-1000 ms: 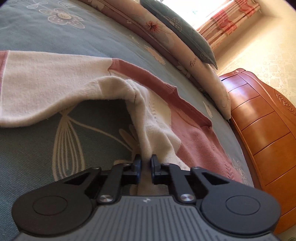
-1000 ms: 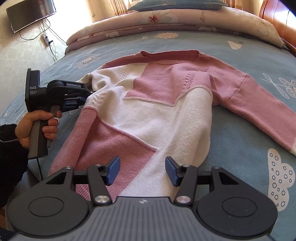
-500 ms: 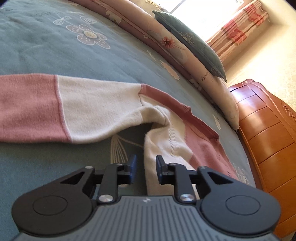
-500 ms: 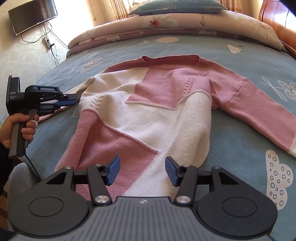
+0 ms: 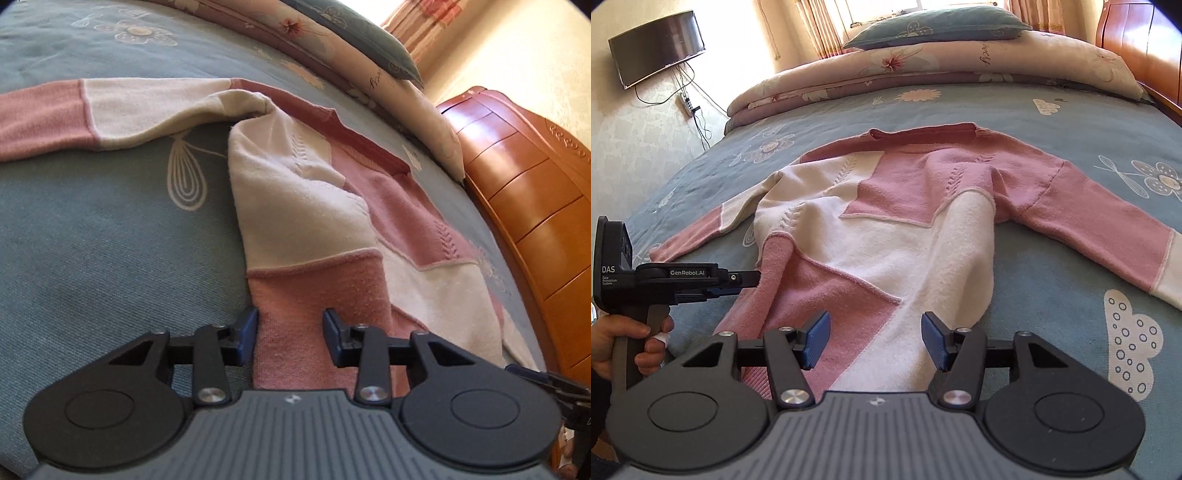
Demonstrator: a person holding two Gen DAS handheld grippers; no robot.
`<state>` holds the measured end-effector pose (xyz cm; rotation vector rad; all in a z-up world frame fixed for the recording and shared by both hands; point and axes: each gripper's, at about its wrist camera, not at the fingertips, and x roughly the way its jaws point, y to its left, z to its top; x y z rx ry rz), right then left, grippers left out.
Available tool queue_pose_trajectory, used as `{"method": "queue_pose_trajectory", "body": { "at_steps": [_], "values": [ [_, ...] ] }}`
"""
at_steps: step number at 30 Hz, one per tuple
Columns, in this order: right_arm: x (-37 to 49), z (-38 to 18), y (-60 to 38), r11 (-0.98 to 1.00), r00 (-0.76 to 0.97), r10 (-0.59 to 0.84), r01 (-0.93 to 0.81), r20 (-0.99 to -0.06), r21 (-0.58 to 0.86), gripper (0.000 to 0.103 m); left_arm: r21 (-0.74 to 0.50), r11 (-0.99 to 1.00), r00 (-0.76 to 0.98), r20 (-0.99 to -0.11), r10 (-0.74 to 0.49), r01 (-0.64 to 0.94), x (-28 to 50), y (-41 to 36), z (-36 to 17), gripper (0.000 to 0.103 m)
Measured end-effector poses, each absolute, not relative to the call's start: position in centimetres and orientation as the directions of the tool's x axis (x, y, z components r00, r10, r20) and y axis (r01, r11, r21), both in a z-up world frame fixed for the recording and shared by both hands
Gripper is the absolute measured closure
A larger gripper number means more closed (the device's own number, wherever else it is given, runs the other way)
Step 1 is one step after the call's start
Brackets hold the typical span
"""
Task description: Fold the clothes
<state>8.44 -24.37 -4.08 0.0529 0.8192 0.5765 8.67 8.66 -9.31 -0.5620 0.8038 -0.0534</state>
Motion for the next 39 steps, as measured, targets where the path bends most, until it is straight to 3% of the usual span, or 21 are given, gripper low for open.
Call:
{"method": "queue_pose_trajectory", "body": {
  "at_steps": [2,6,12,22,26,31,36,39],
  "values": [
    [8.2,-4.0,-24.5,0.847,0.545,0.505,-0.461,-0.669,0.263,0.044,-0.465,0.870,0.683,-0.691,-0.239,-0.166,9.0,8.2,-9.0,0.095],
    [7.8,-3.5,-25.2,0.852,0.561,0.501,-0.456,-0.659,0.259,0.044,-0.473,0.858,0.686,-0.693,-0.222,-0.199,8.1,8.9,-8.3,0.096],
    [7.9,-3.4,-26.1,0.861,0.576,0.487,-0.441,-0.656,0.253,0.044,-0.418,0.876,0.751,-0.652,-0.104,-0.242,5.2,12.1,-4.6,0.096],
    [8.6,-4.0,-27.0,0.878,0.568,0.466,-0.395,-0.679,0.272,0.044,-0.266,0.914,0.673,-0.740,0.010,-0.306,6.6,14.1,-5.7,0.095],
    [9.0,-4.4,-28.4,0.895,0.575,0.440,-0.338,-0.690,0.290,0.044,-0.221,0.928,0.662,-0.749,0.036,-0.300,6.9,13.9,-5.3,0.089],
    [9.6,-6.1,-30.2,0.906,0.563,0.423,-0.273,-0.710,0.323,0.044,-0.171,0.939,0.665,-0.743,0.076,-0.298,6.1,14.1,-4.0,0.090],
    [9.5,-7.2,-30.6,0.895,0.543,0.446,-0.262,-0.711,0.361,0.044,-0.163,0.959,0.677,-0.735,0.039,-0.232,6.1,12.7,-2.7,0.089],
    [9.3,-7.6,-30.4,0.887,0.531,0.462,-0.269,-0.710,0.375,0.044,-0.168,0.972,0.682,-0.731,-0.012,-0.163,6.6,10.7,-2.2,0.082]
  ]
}}
